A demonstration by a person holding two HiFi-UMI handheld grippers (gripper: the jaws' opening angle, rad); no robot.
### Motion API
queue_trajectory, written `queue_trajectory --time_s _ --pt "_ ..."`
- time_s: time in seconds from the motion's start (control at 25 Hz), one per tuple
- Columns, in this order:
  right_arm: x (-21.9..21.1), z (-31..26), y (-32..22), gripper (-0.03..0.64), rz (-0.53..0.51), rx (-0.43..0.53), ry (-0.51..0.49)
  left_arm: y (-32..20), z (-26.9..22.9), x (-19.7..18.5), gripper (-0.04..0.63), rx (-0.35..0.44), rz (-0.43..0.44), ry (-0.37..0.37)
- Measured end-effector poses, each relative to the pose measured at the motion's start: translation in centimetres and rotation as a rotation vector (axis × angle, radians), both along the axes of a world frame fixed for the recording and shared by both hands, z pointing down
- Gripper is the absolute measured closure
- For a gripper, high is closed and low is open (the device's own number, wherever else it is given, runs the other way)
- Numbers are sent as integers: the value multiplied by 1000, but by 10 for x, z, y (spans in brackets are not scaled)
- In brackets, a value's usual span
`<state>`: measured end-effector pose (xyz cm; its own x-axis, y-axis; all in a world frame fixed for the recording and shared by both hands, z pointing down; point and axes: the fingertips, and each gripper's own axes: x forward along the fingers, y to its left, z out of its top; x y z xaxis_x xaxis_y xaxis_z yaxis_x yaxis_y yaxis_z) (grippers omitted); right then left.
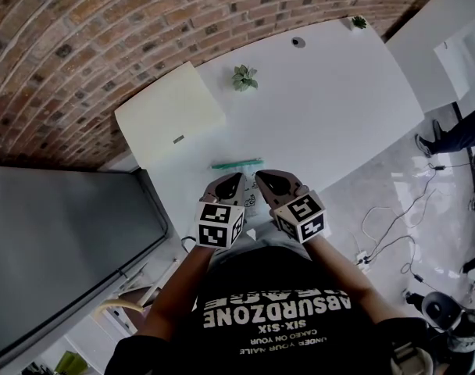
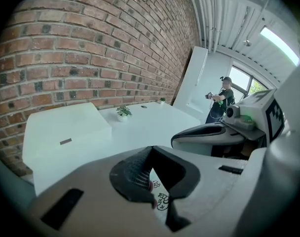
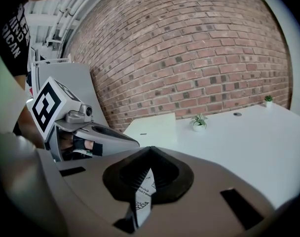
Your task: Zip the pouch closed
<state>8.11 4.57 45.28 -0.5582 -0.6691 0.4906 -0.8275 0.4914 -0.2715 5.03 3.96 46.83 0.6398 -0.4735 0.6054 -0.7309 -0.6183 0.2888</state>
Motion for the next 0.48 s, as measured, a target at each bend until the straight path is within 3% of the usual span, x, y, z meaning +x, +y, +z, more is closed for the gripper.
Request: queue_trajectory --time_s 0.48 --pt "5 1 1 620 1 -9 11 1 4 2 589 -5 19 -13"
